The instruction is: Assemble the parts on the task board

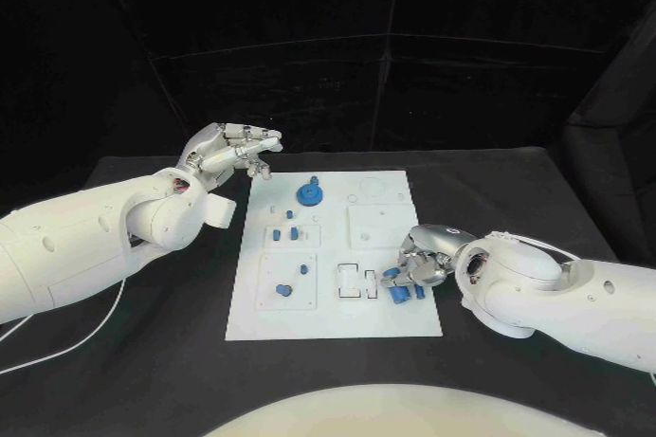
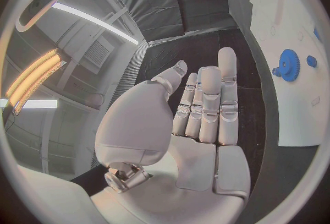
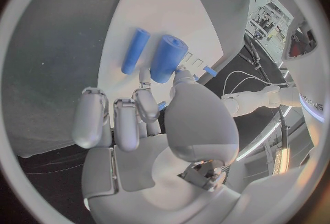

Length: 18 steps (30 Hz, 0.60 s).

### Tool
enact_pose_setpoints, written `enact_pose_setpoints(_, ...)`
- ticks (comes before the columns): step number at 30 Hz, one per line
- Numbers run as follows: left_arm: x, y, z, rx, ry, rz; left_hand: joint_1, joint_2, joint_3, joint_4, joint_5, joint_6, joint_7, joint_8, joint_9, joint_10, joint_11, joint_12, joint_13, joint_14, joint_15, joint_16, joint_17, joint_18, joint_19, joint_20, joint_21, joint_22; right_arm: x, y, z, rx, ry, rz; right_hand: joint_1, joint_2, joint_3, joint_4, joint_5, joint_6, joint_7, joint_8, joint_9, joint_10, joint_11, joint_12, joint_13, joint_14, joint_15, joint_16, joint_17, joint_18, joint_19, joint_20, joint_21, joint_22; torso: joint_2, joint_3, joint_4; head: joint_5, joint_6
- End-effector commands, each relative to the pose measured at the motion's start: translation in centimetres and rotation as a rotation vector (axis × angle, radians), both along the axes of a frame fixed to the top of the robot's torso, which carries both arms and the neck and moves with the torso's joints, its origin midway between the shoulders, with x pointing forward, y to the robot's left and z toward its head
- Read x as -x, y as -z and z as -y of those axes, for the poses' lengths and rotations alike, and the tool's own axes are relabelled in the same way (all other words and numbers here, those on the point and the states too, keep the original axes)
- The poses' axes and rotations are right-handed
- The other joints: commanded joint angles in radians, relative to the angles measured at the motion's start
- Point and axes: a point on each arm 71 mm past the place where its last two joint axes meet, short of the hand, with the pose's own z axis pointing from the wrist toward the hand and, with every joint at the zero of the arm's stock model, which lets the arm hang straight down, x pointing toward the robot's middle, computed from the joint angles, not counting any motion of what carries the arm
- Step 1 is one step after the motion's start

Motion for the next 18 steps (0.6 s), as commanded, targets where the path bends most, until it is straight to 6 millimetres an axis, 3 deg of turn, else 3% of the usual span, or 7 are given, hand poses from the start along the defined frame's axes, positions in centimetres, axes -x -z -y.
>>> enact_pose_setpoints(1, 0.0, -0.1, 0.1, 0.008, 0.009, 0.001, 0.01, 0.001, -0.006, -0.001, -0.002, -0.008, 0.001, 0.005, 0.001, -0.008, -0.002, 0.003, 0.001, -0.005, 0.0, -0.004, -0.001, 0.013, -0.002, 0.003, -0.006, -0.001, 0.4, 1.0, -0.1, 0.024, -0.011, -0.042, 0.007, 0.012, -0.006, -0.002, 0.011, -0.007, 0.001, 0.001, 0.0, -0.003, -0.006, 0.0, 0.003, 0.058, -0.007, 0.007, 0.001, -0.018, 0.006, 0.001, 0.004, 0.002, 0.0, -0.0003, 0.0015, 0.001, -0.001)
enact_pose_setpoints(11, 0.1, -0.1, 0.0, 0.008, 0.008, 0.001, 0.01, 0.001, -0.006, -0.001, -0.002, -0.008, 0.001, 0.005, 0.001, -0.008, -0.002, 0.003, 0.001, -0.005, 0.0, -0.004, -0.001, 0.013, -0.002, 0.003, -0.006, -0.001, 0.4, 0.6, 0.1, -0.022, 0.026, 0.018, 0.053, 0.06, 0.0, -0.01, 0.08, 0.006, -0.007, 0.026, 0.015, 0.001, -0.013, 0.001, 0.018, 0.059, -0.012, 0.009, 0.01, -0.019, 0.008, -0.003, 0.008, 0.011, -0.001, 0.0, 0.0006, 0.006, -0.002)
enact_pose_setpoints(18, 0.0, -0.1, 0.0, 0.008, 0.01, -0.001, 0.01, 0.001, -0.006, -0.001, -0.002, -0.008, 0.001, 0.005, 0.001, -0.008, -0.002, 0.003, 0.001, -0.005, 0.0, -0.004, -0.001, 0.013, -0.002, 0.003, -0.006, -0.001, 1.2, -0.8, -0.6, -0.15, 0.038, 0.086, 0.085, 0.077, -0.002, -0.011, 0.176, 0.013, -0.012, 0.035, 0.026, 0.004, -0.019, -0.006, 0.023, 0.061, -0.017, 0.012, 0.02, -0.021, 0.01, -0.009, 0.013, 0.019, -0.002, -0.0007, -0.0001, 0.007, 0.003)
